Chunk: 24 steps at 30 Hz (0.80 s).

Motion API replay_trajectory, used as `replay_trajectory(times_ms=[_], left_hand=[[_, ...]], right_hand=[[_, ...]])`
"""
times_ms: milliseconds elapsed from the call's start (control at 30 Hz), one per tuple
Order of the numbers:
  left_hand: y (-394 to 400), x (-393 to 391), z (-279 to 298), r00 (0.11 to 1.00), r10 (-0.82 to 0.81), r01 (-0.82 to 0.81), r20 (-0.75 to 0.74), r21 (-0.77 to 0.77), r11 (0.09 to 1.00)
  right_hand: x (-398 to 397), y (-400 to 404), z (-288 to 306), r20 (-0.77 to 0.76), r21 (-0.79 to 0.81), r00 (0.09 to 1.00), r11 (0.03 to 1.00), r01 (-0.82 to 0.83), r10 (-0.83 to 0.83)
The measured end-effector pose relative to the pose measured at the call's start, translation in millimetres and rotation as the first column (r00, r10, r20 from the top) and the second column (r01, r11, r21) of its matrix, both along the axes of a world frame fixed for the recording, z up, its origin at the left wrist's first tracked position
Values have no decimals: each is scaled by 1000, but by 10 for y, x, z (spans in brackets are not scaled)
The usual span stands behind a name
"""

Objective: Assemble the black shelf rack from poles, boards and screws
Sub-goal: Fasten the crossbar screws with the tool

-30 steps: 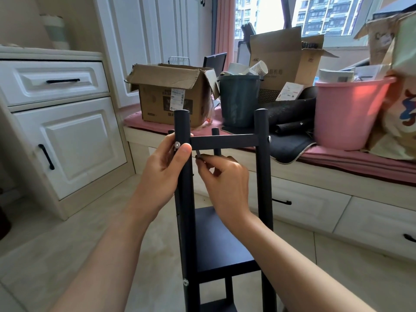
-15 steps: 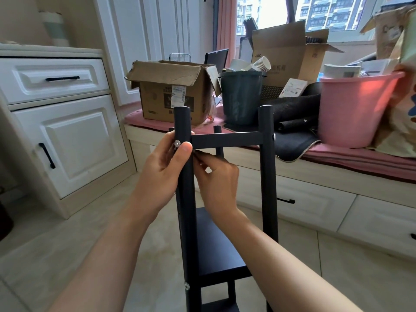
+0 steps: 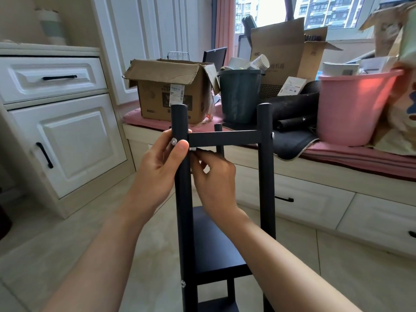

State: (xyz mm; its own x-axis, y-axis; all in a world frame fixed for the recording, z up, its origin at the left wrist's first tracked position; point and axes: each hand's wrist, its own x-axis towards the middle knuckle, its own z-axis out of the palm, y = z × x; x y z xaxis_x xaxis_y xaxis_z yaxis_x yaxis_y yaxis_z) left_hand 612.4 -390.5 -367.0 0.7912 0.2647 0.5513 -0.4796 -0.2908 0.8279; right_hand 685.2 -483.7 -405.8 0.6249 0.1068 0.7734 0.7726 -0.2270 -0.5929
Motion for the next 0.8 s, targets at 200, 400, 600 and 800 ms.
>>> replay_trajectory(times_ms=[200,400,600,800], left_hand=[[-36,-31,16,999,34,-35,2,6,999],[-204,-94,-38,985,170,-170,3,-19,985],[-350,-194,-83,970,240,-240,29,-14,971],[-385,-225,-151,946,318,-318,-54,22,948]], right_hand=[[-146,-316,4,-94,-94,994,994,-55,46],[-304,-731,101,-179,-68,983,997,-43,30],[-447,-1218,213,38,8,999,1000,-8,8],[-232,-1437,188,-467,308,884,941,140,22]])
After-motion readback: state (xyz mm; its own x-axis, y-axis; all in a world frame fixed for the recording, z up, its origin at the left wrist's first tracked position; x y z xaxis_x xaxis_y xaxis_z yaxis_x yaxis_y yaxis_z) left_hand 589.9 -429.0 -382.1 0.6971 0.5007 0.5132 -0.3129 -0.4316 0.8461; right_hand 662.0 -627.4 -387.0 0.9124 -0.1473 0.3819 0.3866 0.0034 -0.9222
